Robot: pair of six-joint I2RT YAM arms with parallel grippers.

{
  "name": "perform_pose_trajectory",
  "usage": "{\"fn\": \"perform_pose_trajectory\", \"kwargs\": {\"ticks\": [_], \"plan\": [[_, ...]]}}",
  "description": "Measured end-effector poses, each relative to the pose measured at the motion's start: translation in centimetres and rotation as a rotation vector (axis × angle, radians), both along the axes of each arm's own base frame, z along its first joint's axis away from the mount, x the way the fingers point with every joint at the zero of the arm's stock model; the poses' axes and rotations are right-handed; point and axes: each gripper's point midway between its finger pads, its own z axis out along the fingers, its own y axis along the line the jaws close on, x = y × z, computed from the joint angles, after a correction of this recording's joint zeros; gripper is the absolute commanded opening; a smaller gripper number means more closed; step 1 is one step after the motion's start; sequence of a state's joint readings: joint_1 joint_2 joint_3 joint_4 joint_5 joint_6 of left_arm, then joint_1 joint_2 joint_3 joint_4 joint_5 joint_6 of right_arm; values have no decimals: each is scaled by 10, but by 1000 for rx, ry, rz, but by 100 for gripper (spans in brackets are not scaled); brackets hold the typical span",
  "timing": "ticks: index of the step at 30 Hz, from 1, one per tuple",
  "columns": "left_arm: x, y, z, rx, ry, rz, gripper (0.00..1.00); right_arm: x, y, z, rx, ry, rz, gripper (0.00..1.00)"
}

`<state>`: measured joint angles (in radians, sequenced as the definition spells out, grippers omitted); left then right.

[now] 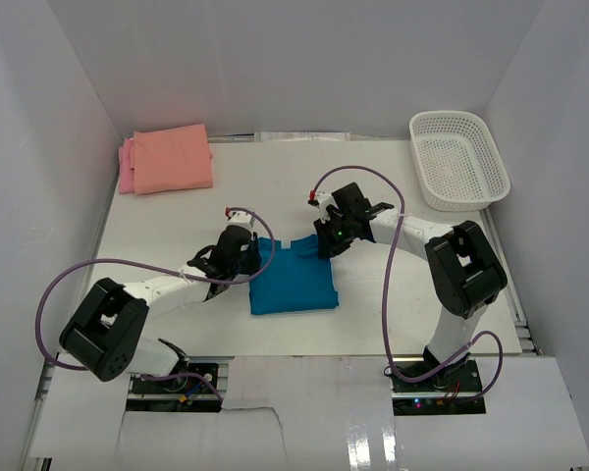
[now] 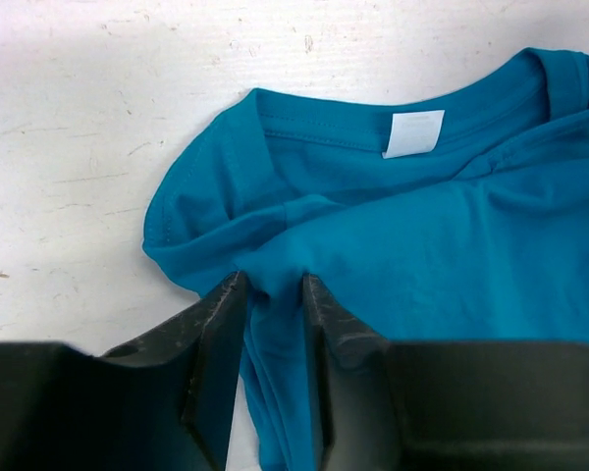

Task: Fold and stack the t-shirts
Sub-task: Fold the long partially folded tshirt into a neat square

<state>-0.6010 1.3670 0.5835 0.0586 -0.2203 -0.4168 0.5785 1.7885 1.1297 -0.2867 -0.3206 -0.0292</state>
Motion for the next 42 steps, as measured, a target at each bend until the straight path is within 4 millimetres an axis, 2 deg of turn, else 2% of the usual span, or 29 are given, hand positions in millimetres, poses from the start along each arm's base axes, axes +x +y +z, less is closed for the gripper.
{"fn": "perform_pose_trajectory", "kwargs": {"ticks": [3, 4, 5, 8, 13, 16, 21, 23, 29, 38, 42], "plan": [[1, 0, -7, -1, 19, -1, 13, 0, 0, 0, 3, 2, 0, 9], [1, 0, -10, -2, 26, -2, 2, 0, 0, 0, 3, 3, 0, 8], [1, 0, -12, -1, 33, -3, 0, 0, 0, 0, 5, 4, 0, 8], [0, 0, -15, 1, 41, -10, 0, -1, 1, 1, 12, 9, 3, 8], [1, -3, -6, -13, 33, -19, 0, -3, 3, 2, 21, 16, 9, 8], [3, -6, 11, -40, 6, -24, 0, -4, 4, 6, 31, 16, 9, 8], [3, -12, 47, -117, -62, -36, 0, -5, 6, 23, 68, -2, 4, 8], [3, -13, 53, -129, -68, -36, 0, -8, 6, 28, 79, -6, 1, 8], [-1, -13, 50, -135, -48, -33, 0, -13, 5, 32, 90, 1, -5, 8], [-10, -10, 37, -134, -6, -23, 0, -27, -4, 25, 81, 30, -14, 8], [-9, -8, 38, -135, 1, -7, 0, -29, -4, 36, 95, 20, -22, 8]]}}
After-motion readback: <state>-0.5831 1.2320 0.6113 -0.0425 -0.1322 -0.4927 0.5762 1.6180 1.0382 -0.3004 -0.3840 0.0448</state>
